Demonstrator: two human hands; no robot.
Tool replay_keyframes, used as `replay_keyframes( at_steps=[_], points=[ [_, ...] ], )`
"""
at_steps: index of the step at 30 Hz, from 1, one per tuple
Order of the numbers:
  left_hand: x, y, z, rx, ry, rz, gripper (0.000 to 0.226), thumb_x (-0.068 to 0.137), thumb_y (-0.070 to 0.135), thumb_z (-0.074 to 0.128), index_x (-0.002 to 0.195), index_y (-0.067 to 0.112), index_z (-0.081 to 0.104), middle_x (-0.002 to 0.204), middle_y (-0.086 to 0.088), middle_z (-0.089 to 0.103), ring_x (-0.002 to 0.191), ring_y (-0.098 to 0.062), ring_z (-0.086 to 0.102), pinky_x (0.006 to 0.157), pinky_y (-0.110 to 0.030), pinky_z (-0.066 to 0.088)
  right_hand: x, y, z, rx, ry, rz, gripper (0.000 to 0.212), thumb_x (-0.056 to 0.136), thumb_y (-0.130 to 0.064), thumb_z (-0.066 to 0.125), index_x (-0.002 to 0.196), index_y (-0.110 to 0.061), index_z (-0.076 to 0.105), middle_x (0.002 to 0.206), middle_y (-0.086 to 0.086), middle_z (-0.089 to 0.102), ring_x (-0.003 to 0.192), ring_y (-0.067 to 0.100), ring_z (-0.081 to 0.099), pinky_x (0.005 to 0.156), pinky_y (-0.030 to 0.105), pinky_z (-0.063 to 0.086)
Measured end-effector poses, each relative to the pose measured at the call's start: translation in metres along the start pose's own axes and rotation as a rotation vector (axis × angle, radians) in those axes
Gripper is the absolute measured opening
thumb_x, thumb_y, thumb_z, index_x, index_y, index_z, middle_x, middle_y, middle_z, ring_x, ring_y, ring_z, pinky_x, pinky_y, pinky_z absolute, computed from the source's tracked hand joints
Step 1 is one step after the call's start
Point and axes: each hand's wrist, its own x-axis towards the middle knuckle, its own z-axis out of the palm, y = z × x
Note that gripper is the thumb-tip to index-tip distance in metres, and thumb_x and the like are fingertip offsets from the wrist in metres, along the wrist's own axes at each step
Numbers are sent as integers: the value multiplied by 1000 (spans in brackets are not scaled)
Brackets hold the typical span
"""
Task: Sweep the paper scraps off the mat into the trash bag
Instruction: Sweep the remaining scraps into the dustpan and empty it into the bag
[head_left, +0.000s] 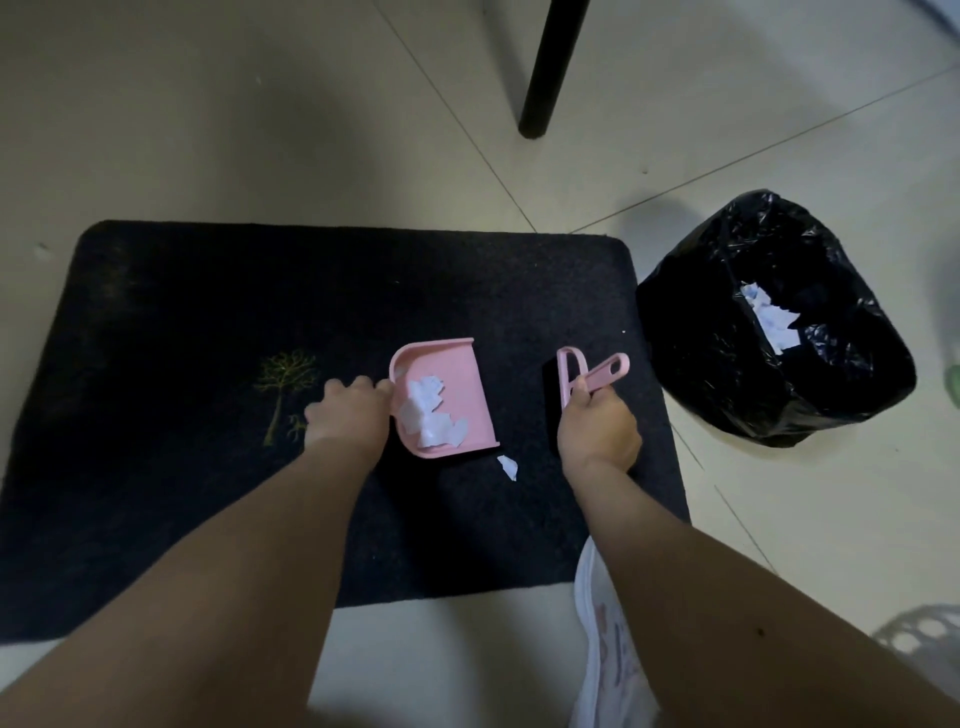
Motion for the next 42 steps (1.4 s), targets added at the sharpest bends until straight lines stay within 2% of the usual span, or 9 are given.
replay_keyframes(
  at_steps=[3,8,13,16,19,22,26,33,42],
  points=[
    [-20,-15,14,15,-33,-14,40,95,14,41,135,23,38,132,-6,44,122,-33,38,91,-47,43,-25,10,3,14,-30,10,35,101,-36,37,91,-12,61,79,-1,55,73,19,51,65,28,30],
    [-43,-13,39,-21,-88,-11,40,96,14,38,136,23,38,137,-6,42,127,-33,35,92,-46,41,-51,23,14,-14,-49,23,42,101,-38,34,93,-9,63,90,7,66,74,20,52,66,28,33],
    [-45,-8,51,-25,-73,-39,41,95,11,41,134,22,38,133,-6,44,123,-31,38,87,-42,44,-64,26,23,-46,-104,31,41,101,-37,36,103,-9,65,98,9,68,91,28,62,70,29,37],
    [-45,-7,54,-24,-66,-50,41,94,10,42,133,21,38,131,-6,44,121,-30,39,85,-41,44,-68,19,31,-6,-179,21,40,100,-37,38,95,-9,65,94,8,68,80,24,57,68,28,36],
    [-44,-6,57,-27,-58,-58,41,94,10,42,133,21,37,130,-6,45,119,-29,40,84,-40,44,-71,11,37,46,-226,11,37,99,-38,42,85,-10,62,87,6,64,79,23,57,68,28,37],
    [-44,-7,57,-30,-60,-60,41,94,9,42,133,20,37,129,-6,45,120,-30,40,84,-40,44,-69,2,32,71,-192,1,36,99,-37,41,82,-11,60,80,1,59,75,20,55,66,27,37],
    [-47,-7,53,-22,-67,-50,43,93,7,42,134,21,36,131,-6,44,122,-30,39,87,-42,44,-56,-4,17,42,-129,-40,37,99,-37,40,87,-9,61,85,4,61,76,20,54,67,28,37],
    [-51,3,9,-31,-24,23,38,94,14,44,131,20,39,131,-7,45,123,-32,39,90,-46,44,-32,-29,-33,15,-49,-158,40,100,-37,40,91,-5,63,97,11,67,91,29,61,70,27,32],
    [-53,89,-107,-25,197,177,34,94,18,47,128,16,43,128,-9,47,119,-33,43,89,-45,44,29,-66,-177,203,101,-229,38,97,-43,42,86,-11,60,92,8,63,86,27,57,73,30,38]
  ],
)
